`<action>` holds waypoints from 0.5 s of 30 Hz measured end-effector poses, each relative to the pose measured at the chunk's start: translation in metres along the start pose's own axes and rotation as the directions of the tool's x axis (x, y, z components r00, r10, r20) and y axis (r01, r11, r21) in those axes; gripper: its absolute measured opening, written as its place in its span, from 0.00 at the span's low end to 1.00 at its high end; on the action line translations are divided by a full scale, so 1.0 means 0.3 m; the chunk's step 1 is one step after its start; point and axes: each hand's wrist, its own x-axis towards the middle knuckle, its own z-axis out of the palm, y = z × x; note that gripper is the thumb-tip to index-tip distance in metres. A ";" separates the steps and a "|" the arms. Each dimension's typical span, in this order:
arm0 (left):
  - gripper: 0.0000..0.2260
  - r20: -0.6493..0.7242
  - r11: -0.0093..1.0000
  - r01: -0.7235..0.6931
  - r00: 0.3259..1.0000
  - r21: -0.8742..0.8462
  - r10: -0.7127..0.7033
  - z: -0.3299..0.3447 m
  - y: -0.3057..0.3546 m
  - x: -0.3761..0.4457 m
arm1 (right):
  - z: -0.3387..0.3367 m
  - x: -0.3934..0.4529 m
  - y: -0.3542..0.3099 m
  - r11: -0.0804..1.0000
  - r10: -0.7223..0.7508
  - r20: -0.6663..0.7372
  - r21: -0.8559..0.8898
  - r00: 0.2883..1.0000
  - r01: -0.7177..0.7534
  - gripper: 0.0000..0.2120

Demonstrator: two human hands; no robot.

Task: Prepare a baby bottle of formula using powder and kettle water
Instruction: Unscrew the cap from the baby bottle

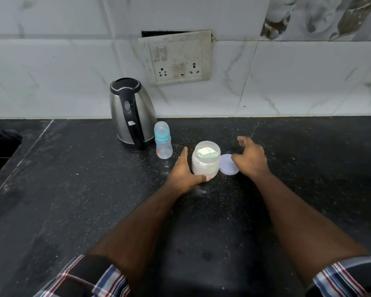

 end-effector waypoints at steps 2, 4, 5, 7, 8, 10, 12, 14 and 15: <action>0.55 0.001 1.000 0.021 1.000 0.000 -0.021 -0.048 -0.036 -0.005 | -0.003 0.001 -0.110 0.991 -0.104 -0.083 0.080 0.991 0.111 0.30; 0.47 -0.035 1.000 0.030 0.999 -0.008 -0.030 -0.091 -0.069 -0.011 | 0.026 -0.009 -0.235 0.964 -0.243 -0.095 0.085 0.965 0.252 0.27; 0.44 -0.062 0.999 0.031 0.998 -0.022 -0.033 -0.111 -0.081 -0.014 | 0.049 -0.016 -0.297 0.943 -0.319 -0.071 0.080 0.945 0.324 0.26; 0.40 -0.112 0.997 0.036 0.993 -0.063 -0.042 -0.148 -0.100 -0.020 | 0.109 -0.030 -0.407 0.890 -0.454 0.026 0.053 0.890 0.453 0.27; 0.39 -0.128 0.996 0.043 0.990 -0.080 -0.053 -0.166 -0.107 -0.025 | 0.142 -0.033 -0.453 0.866 -0.498 0.089 0.020 0.862 0.499 0.28; 0.41 -0.140 0.994 0.054 0.988 -0.094 -0.067 -0.200 -0.120 -0.036 | 0.203 -0.031 -0.522 0.831 -0.528 0.211 -0.072 0.822 0.552 0.33; 0.43 -0.135 0.994 0.048 0.989 -0.102 -0.062 -0.229 -0.134 -0.045 | 0.247 -0.022 -0.562 0.813 -0.502 0.310 -0.149 0.807 0.563 0.36; 0.41 -0.126 0.994 0.040 0.991 -0.106 -0.054 -0.250 -0.150 -0.050 | 0.275 -0.017 -0.577 0.817 -0.467 0.359 -0.174 0.808 0.550 0.37; 0.40 -0.124 0.994 0.040 0.991 -0.105 -0.053 -0.260 -0.158 -0.052 | 0.283 -0.019 -0.578 0.832 -0.458 0.354 -0.152 0.816 0.533 0.35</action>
